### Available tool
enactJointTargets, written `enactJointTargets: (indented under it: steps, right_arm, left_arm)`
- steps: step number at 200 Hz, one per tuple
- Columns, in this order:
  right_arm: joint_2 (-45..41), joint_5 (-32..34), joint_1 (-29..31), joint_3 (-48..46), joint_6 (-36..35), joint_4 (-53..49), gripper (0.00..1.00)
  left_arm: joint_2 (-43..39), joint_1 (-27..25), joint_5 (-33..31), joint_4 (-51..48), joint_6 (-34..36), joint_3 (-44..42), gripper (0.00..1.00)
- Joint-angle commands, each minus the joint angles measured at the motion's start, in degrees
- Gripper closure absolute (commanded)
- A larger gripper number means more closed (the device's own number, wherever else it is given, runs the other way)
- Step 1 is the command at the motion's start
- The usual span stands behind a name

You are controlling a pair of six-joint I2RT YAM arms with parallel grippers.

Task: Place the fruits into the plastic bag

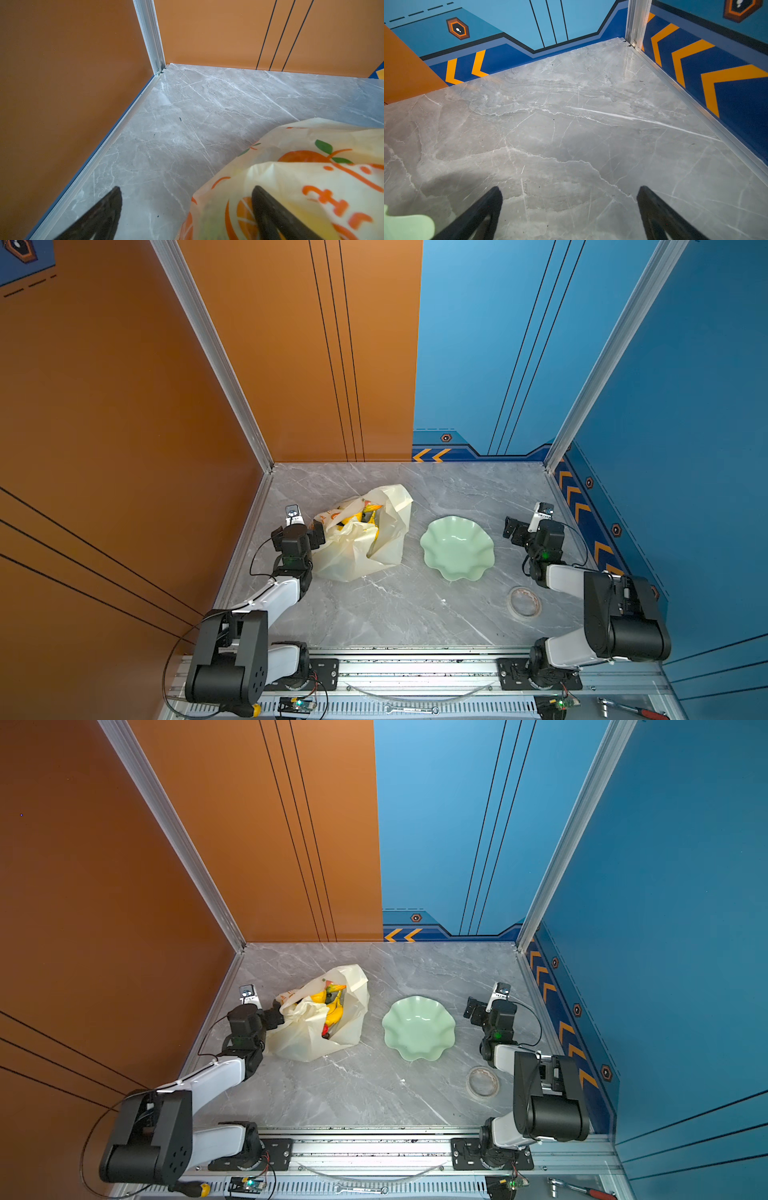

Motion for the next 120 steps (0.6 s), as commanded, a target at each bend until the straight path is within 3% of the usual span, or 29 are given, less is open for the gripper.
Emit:
enactJointTargets:
  steps: [1,120]
  right_arm:
    - [0.61,-0.82,0.70,0.67,-1.61,-0.43,0.00]
    - [0.70,-3.12,1.25,-0.73,-3.03,2.43,0.00]
  left_arm:
    - [1.79,-0.37,1.67,3.64,1.51,-0.80,0.02]
    - [8.93,-3.52,4.41,18.88,5.34,-5.86,0.02]
